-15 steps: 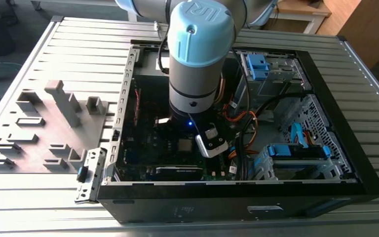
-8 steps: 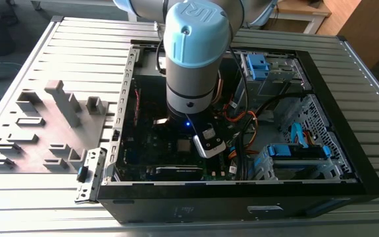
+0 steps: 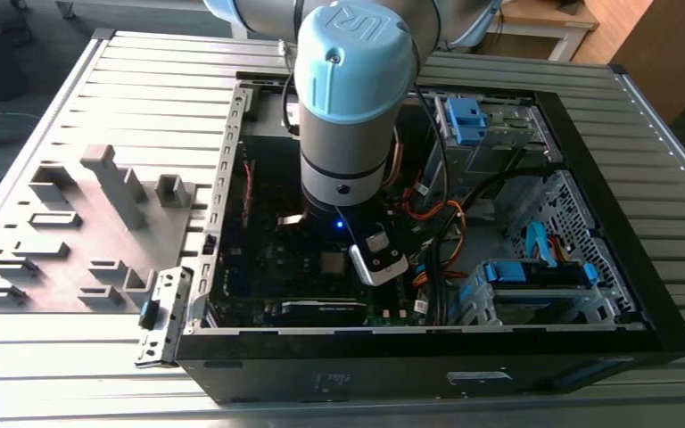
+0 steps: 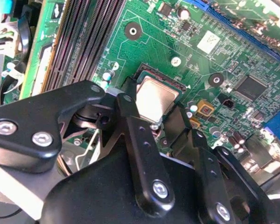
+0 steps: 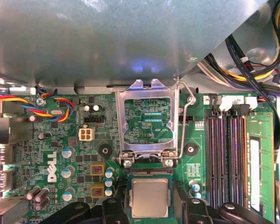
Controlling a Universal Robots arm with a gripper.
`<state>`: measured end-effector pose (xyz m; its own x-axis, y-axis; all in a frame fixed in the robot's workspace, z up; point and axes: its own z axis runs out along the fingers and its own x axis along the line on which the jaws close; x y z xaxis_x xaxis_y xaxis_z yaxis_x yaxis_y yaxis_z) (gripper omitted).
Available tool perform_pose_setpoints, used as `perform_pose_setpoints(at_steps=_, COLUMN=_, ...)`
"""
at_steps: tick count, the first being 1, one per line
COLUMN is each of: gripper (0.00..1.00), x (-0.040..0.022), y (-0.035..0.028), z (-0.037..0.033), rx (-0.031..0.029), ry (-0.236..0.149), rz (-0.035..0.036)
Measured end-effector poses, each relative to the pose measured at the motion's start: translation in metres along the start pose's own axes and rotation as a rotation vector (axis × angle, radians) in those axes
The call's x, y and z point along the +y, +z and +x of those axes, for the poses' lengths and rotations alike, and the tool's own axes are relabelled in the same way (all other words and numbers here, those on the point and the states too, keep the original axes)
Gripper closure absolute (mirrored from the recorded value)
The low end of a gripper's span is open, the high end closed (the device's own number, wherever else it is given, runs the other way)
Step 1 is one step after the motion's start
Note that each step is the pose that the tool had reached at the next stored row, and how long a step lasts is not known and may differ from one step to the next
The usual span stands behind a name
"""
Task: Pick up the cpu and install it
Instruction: 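Place the cpu into insertion slot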
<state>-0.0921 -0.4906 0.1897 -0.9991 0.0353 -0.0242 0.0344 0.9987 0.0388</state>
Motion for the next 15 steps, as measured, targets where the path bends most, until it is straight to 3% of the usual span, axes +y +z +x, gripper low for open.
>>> perform_pose_setpoints(at_steps=15, gripper=0.53, x=-0.0001, y=0.0016, z=0.0001, rx=-0.0012, ry=-0.001, rz=0.0005)
